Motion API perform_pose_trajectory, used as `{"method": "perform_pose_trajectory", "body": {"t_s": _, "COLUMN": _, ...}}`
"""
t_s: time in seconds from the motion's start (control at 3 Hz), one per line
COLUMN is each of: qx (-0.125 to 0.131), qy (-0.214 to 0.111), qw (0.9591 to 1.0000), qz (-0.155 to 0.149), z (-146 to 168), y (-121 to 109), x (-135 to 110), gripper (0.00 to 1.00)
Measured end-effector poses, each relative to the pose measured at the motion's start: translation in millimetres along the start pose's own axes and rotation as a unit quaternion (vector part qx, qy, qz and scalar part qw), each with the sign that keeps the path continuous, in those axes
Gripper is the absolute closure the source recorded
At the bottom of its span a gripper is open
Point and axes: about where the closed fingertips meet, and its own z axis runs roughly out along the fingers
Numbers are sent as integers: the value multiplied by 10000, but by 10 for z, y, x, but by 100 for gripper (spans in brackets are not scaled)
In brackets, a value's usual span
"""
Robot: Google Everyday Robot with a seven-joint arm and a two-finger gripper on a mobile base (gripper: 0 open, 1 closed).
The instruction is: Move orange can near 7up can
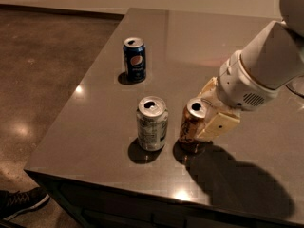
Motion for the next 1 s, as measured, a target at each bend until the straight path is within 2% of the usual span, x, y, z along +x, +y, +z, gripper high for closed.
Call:
{"method": "perform_pose_trajectory", "body": {"t_s": 0.33, "qx": 20, "qy": 3, "qw": 10000, "qz": -22, "z": -11, "y": 7, "x": -10, "gripper": 12}}
{"method": "perform_pose_trajectory", "body": {"t_s": 0.67, "qx": 39, "qy": 7, "qw": 10000, "qz": -34, "z": -25, "y": 15, "x": -22, "gripper": 0}}
{"method": "perform_pose_trajectory", "body": {"t_s": 1.0, "qx": 39, "qy": 8, "qw": 10000, "qz": -35, "z": -25, "y": 15, "x": -22, "gripper": 0}}
